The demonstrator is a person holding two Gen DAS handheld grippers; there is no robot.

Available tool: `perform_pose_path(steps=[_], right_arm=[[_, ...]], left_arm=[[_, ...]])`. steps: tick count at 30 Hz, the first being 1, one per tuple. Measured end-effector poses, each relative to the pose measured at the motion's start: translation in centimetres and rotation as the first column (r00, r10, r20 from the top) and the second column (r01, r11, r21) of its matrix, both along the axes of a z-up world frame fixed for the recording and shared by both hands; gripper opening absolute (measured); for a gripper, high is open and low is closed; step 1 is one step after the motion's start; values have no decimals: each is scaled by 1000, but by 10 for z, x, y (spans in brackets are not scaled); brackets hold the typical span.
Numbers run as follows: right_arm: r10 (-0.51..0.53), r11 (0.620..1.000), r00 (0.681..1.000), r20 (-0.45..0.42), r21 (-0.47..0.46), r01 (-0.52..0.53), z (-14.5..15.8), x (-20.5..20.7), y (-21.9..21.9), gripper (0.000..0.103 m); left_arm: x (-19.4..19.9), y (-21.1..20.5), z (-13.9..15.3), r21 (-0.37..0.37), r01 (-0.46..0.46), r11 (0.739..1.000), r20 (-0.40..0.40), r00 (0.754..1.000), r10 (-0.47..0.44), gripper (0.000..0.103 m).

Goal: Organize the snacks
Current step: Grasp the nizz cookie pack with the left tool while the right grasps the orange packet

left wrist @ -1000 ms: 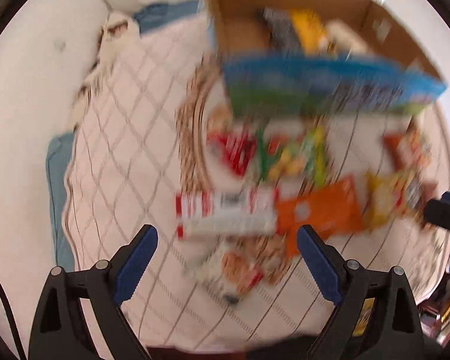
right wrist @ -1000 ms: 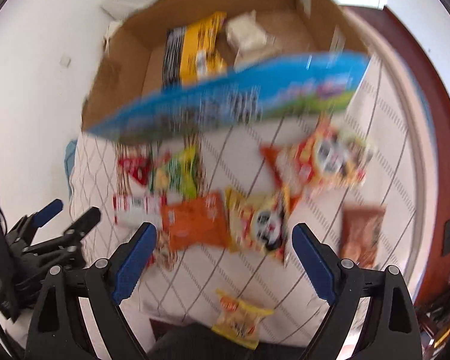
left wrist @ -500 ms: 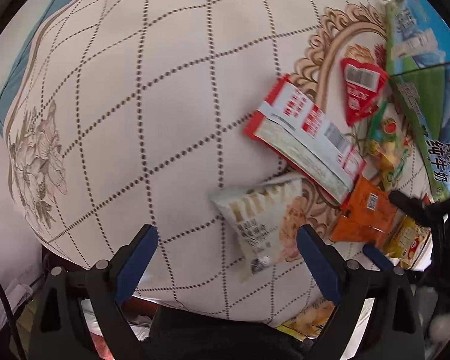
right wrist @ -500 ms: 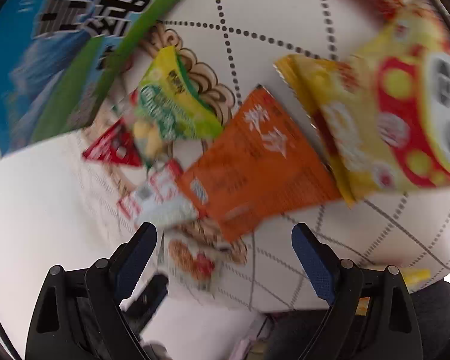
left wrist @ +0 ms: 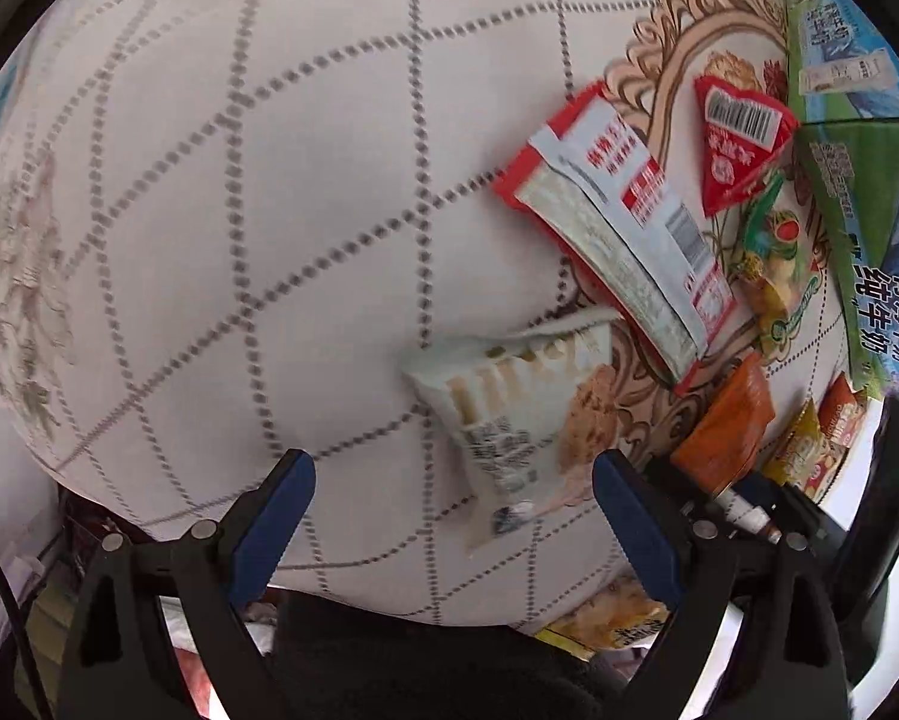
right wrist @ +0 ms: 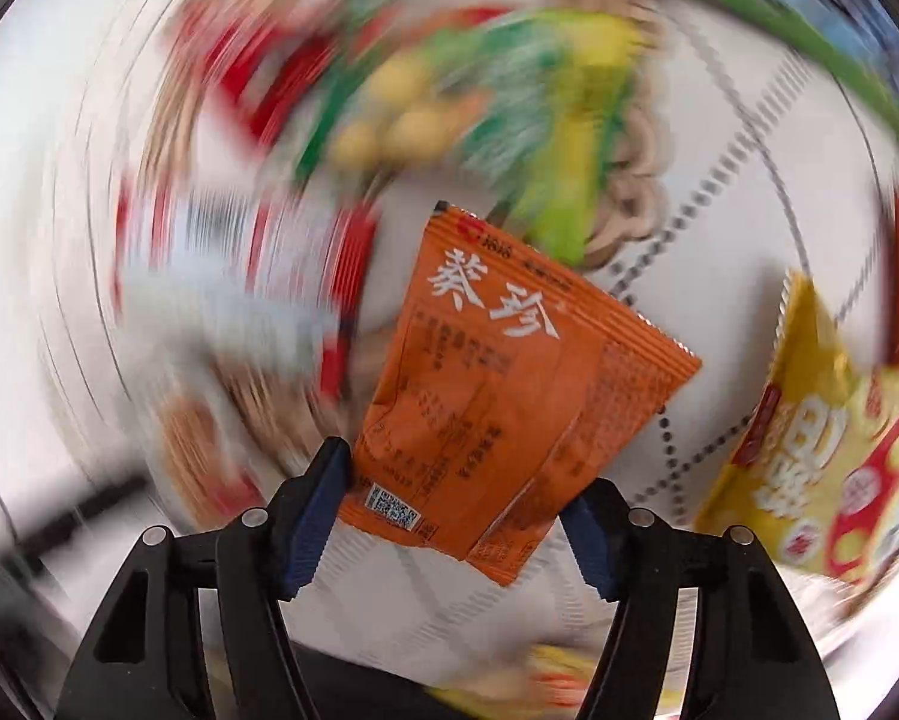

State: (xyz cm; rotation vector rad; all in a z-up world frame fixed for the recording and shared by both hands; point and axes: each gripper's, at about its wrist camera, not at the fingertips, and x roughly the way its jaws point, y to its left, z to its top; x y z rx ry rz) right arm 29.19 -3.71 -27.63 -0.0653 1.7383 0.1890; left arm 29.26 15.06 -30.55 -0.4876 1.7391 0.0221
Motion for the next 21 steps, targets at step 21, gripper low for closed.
perform_pose_path(steps=[21], right_arm=[[-134,989,965,223,-28,144,15,-50,8,65]], left_arm=[[16,-76,-9,332,384,862,69,901,-428,63]])
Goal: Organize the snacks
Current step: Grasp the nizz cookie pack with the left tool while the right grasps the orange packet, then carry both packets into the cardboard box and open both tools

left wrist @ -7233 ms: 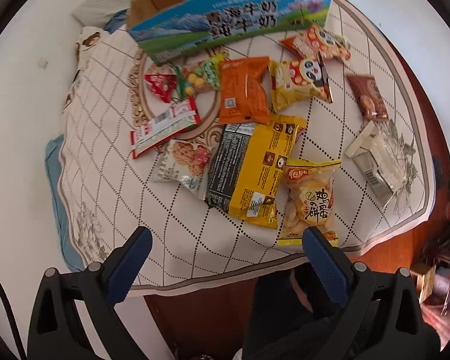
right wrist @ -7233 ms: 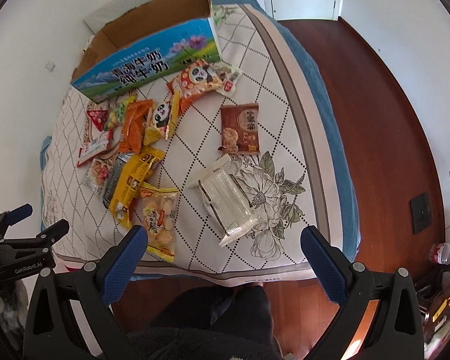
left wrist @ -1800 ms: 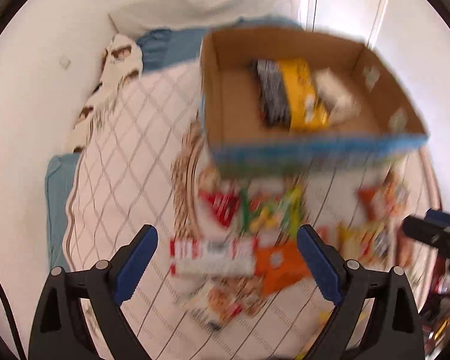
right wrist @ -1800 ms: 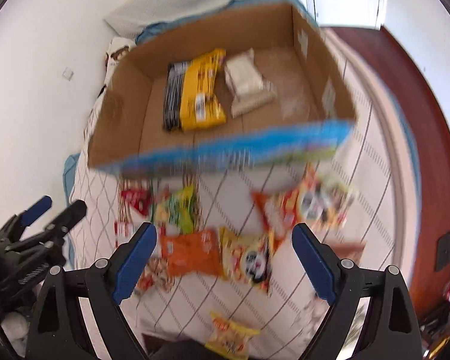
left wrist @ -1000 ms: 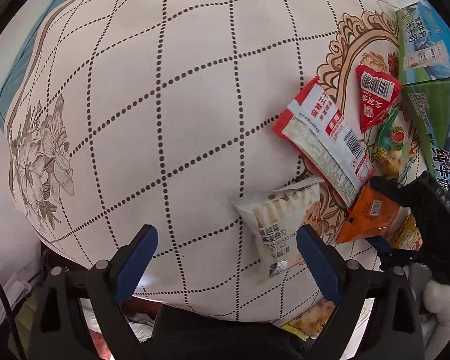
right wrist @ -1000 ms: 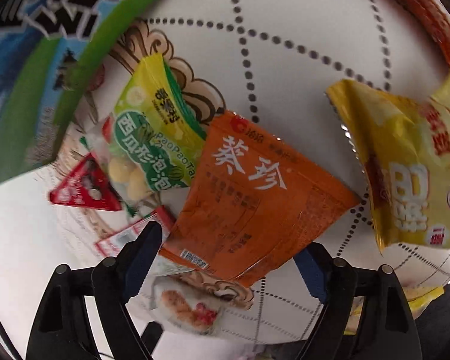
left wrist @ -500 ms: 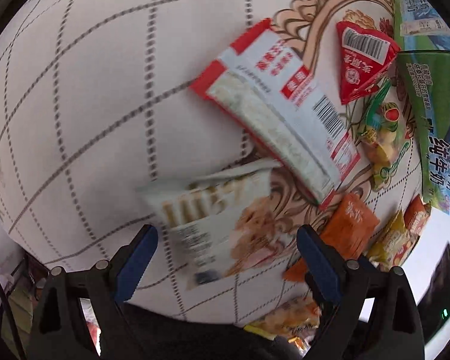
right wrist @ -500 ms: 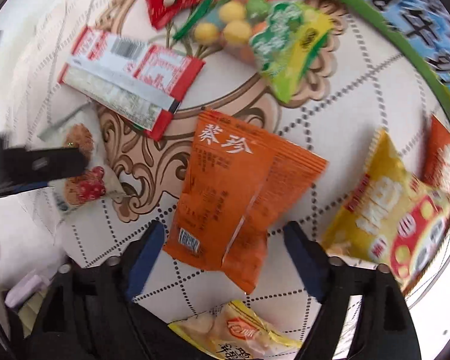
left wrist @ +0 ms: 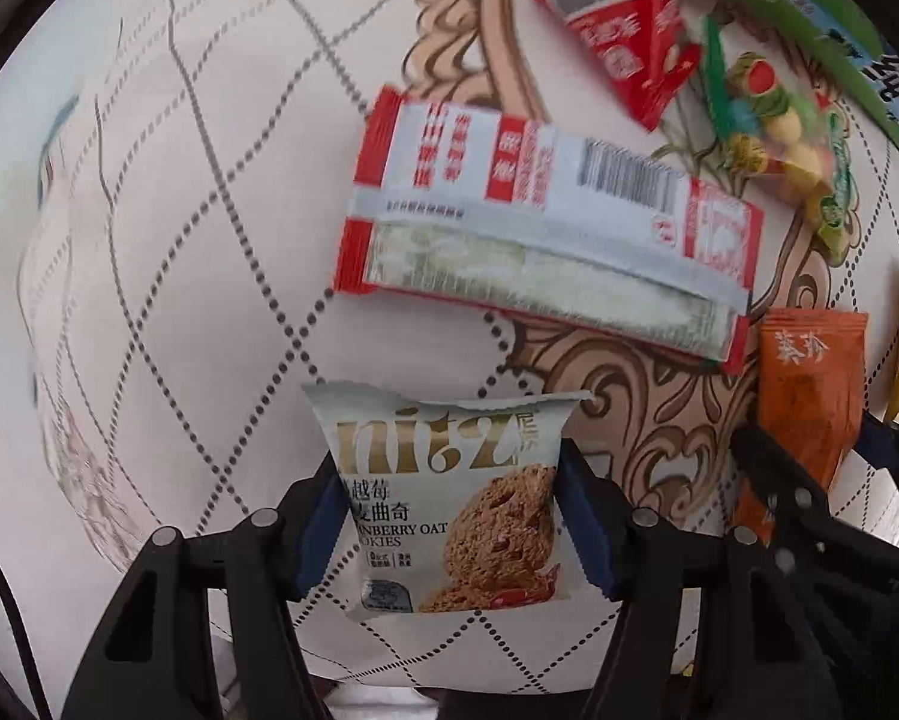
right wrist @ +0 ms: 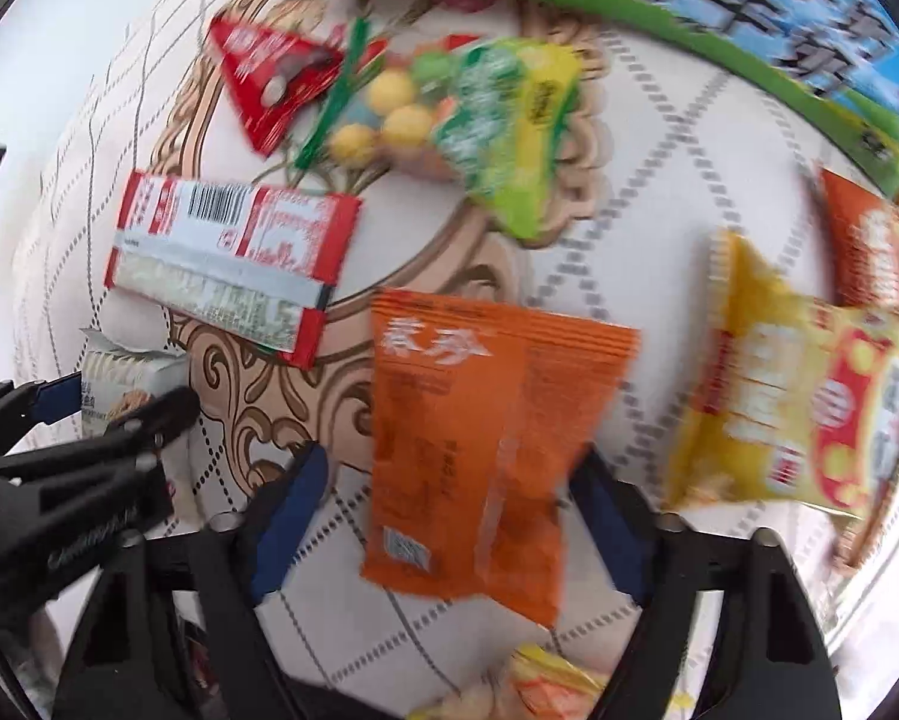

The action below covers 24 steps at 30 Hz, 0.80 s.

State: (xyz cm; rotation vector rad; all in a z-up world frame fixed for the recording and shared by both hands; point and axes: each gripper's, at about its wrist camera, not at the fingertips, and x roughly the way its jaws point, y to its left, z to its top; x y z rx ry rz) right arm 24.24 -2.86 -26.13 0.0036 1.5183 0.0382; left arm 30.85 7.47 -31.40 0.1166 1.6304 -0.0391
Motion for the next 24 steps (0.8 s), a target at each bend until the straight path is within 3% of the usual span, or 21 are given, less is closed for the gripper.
perform_pose_path(steps=[7,8,9,15,24], right_arm=[[53,999,998,27,5,-53,5,-13,12,63],[56,998,998,26,2,-56,8,-12,10,63],[57,998,998,25,1,-57,8,-14,9,63],[72,997,997,-3,-4,-72,-16,7,12,63],[69,997,998,2,22,-69,0,-2,3,62]], left_arm=[[-7,13,-8,-35,-92,995,-5,996,92,64],[-17,29,-10,-34,-93,995,3,996,93,63],[-20,27,-9,-31,-92,995,10,996,93,59],[-18,10,-3,-22,-99,995,19,995,99,58],[-7,6,-6,-22,-112,993,27,993,113,58]])
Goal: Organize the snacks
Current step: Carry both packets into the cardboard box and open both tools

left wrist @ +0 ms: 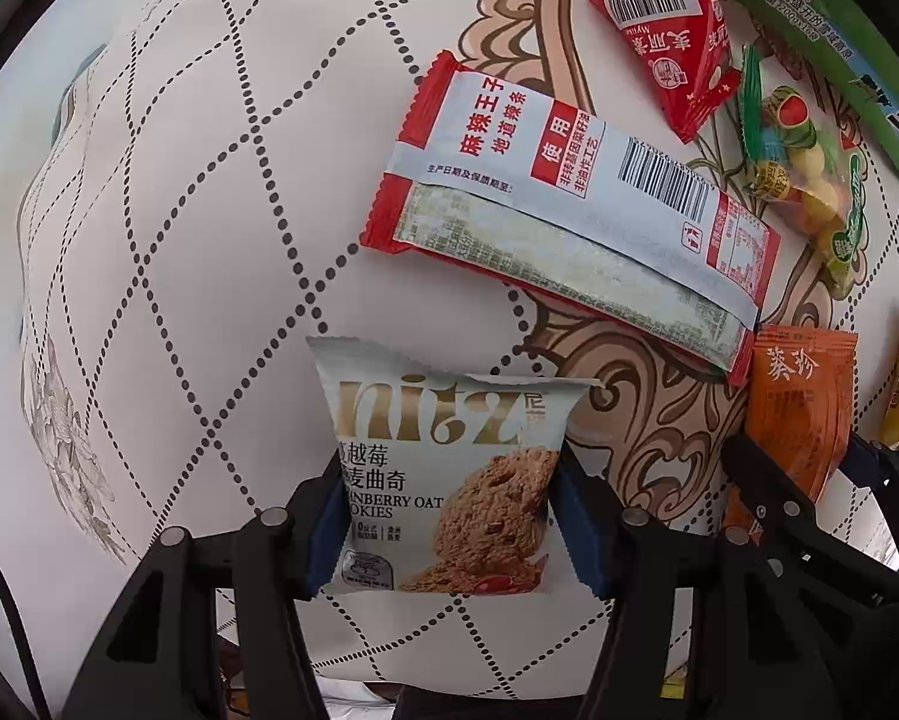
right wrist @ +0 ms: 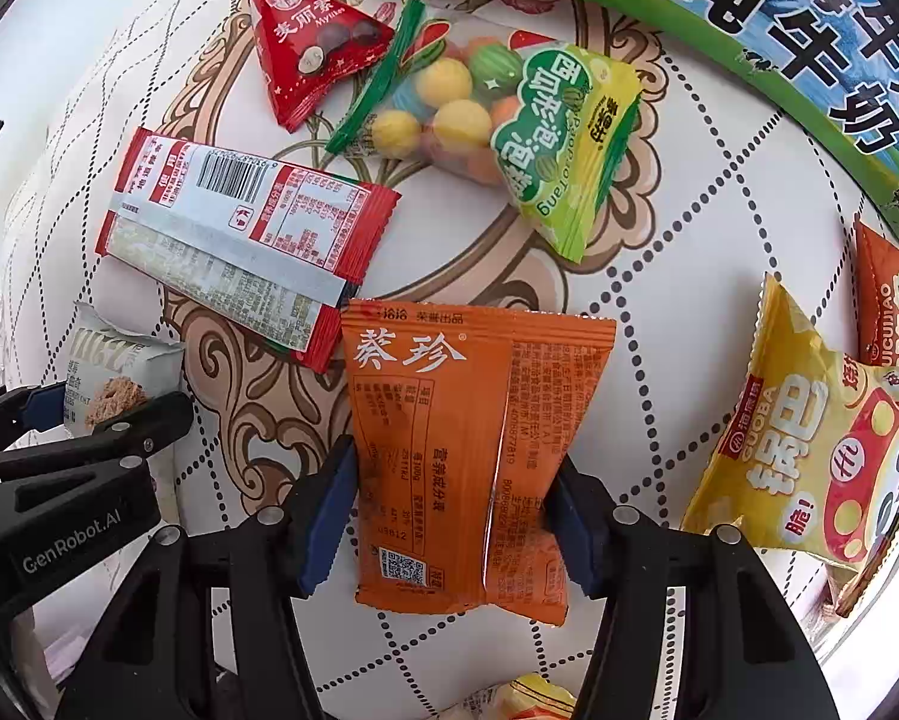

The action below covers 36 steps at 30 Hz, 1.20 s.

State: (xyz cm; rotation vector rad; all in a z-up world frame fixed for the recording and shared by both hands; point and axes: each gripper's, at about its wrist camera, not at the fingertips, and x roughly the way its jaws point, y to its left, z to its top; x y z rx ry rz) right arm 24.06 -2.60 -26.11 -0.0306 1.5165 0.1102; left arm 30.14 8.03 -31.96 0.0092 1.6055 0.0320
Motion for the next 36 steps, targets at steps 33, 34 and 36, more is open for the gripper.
perform_pose_path(steps=[33,34,36], right_arm=[[-141,988,849,510,129,87,253,36,-144,56],[-151,987,843,517,123,101,256,43,-152,56],[-162,987,832,531,106,124,260,59,-170,56]], left_arm=[[67,-116,254,-77,294,953,486,846,-221,58],[75,-125,255,-66,306,950,493,838,-235,58],[93,-141,255,-65,325,944,496,831,-252,58]])
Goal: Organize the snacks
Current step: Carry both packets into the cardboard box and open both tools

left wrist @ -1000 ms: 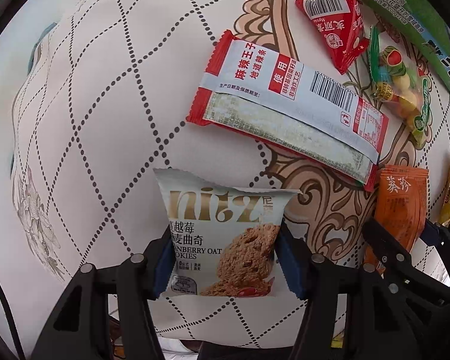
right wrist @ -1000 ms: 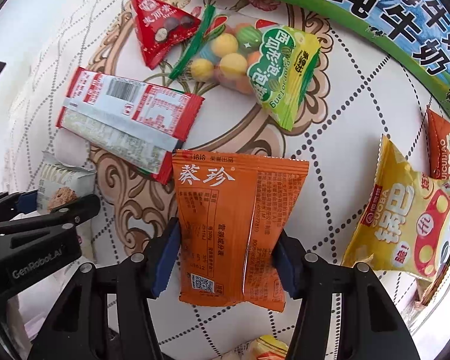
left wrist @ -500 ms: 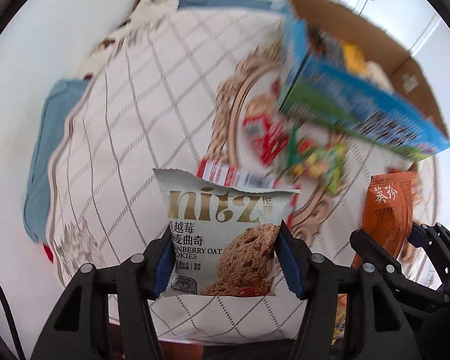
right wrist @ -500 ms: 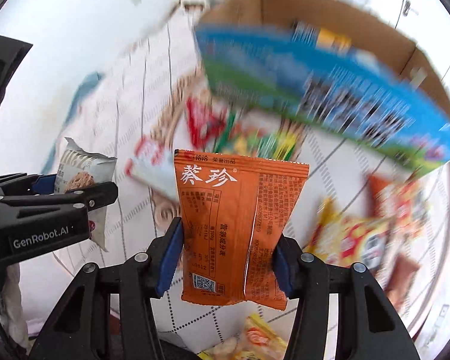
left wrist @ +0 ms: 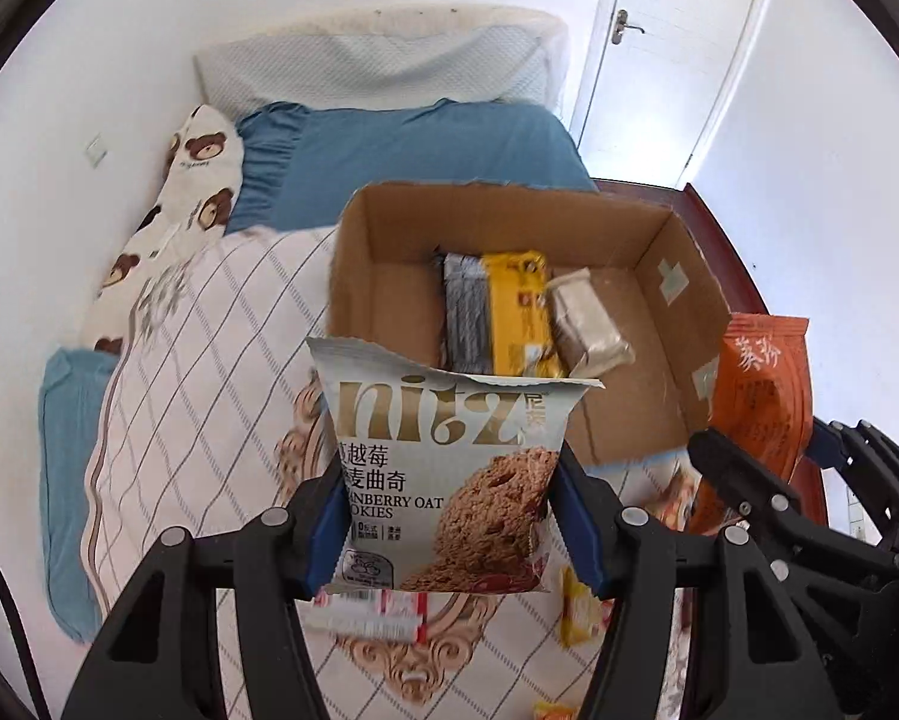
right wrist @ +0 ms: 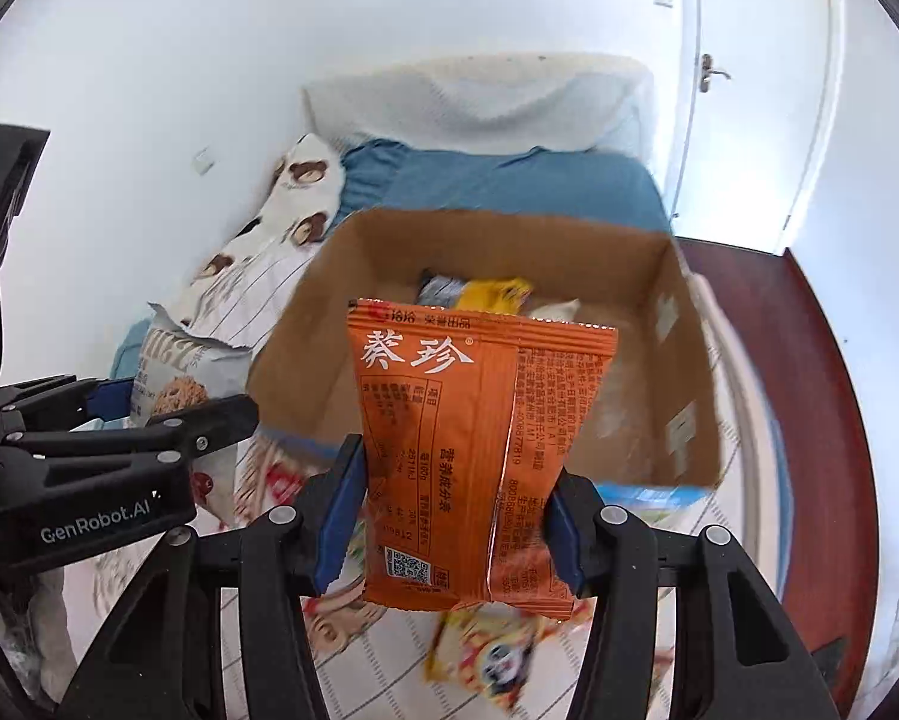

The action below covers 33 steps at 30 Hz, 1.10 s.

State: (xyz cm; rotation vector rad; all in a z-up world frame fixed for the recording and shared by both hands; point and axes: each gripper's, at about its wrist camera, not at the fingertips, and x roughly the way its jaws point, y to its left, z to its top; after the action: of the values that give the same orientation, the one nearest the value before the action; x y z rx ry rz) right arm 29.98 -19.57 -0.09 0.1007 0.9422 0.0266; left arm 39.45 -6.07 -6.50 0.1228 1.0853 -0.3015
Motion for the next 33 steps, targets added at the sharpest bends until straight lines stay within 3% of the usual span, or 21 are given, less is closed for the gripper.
perform_pose_path(steps=[6,11,19,21,23,25,33], right_arm=[[-49,999,999,-17,-15,49,-8,51,-48,56],[-62,998,995,-76,18,64,-30,104,-91,56],[-62,995,968,-242,60,79,-83,202,-136,57],[-53,996,947,-318,52,73,-97,220,-141,58],[-54,997,932,-358,27,68,-105,231,-139,65],[-65,997,931,-360,18,76,-108,235,-139,95],[-105,993,920,-379,11,118,-118,226,-131,96]], left_arm=[[61,-32,-12,33,26,999,-26,999,-25,58],[122,-43,-45,55,17,998,-138,990,-9,58],[193,-46,-102,127,-20,992,-264,963,53,59],[202,-47,-112,141,-17,990,-288,956,57,59],[209,-47,-115,128,-17,992,-294,954,54,67],[212,-47,-115,111,-17,994,-288,956,48,94],[210,-53,-114,95,-11,995,-293,955,38,94]])
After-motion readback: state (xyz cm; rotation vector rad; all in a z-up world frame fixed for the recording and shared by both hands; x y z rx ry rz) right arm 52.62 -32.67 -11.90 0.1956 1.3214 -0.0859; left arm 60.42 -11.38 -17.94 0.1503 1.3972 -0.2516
